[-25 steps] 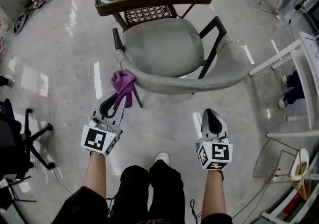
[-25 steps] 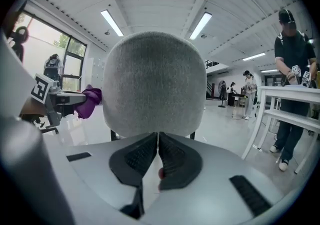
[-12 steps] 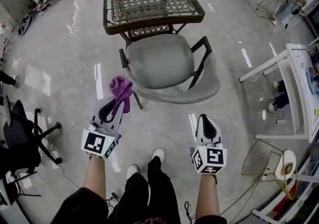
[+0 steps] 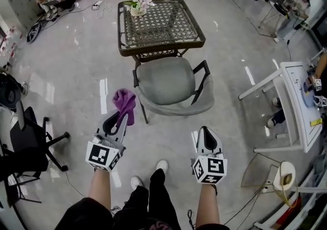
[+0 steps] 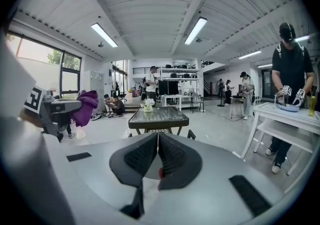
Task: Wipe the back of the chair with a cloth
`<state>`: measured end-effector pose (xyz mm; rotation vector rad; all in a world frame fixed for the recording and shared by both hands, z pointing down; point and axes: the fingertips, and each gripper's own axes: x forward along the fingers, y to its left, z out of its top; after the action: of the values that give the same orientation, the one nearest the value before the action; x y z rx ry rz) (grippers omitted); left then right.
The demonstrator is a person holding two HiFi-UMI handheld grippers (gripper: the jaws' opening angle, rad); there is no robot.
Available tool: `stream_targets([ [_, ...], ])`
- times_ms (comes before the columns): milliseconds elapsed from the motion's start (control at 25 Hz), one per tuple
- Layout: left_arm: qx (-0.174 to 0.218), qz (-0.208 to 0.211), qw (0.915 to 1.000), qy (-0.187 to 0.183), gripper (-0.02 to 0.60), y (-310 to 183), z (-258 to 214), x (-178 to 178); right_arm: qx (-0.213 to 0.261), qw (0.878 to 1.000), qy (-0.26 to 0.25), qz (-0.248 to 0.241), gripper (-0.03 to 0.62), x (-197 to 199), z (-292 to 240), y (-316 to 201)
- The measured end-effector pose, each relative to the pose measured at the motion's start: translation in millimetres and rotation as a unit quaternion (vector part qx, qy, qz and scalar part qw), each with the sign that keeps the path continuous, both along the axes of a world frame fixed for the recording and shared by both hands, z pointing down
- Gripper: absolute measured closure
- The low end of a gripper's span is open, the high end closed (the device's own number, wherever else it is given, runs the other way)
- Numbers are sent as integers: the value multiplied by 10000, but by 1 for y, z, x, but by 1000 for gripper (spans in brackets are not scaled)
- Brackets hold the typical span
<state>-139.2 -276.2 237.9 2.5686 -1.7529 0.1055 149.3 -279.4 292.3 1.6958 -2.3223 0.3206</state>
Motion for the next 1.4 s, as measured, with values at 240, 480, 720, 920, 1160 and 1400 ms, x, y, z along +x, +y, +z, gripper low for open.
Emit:
stream_targets([
  [240,205,-265,9994,86,511,30,-61,-39,105,9998,-106,-160,566,-36,-51,15],
  [480,372,-444,9983,34,511,58,-104,-65,245,9987,-168,-407,566,-67,-97,24],
  [720,546,-530,9971,-33,511,84,-143,-77,408,9979,-244,-445,566,-78,-141,39],
  [920,662,-554,9963,-28,511,97,-173,-82,560,9968,-245,-515,566,-86,-172,50],
  [1160,833,-553,9950,-34,511,116,-201,-85,657,9963,-146,-528,566,-93,-190,68],
  [1400,981,-642,9930,-107,511,132,-220,-95,788,9953,-123,-551,566,-94,-206,75],
])
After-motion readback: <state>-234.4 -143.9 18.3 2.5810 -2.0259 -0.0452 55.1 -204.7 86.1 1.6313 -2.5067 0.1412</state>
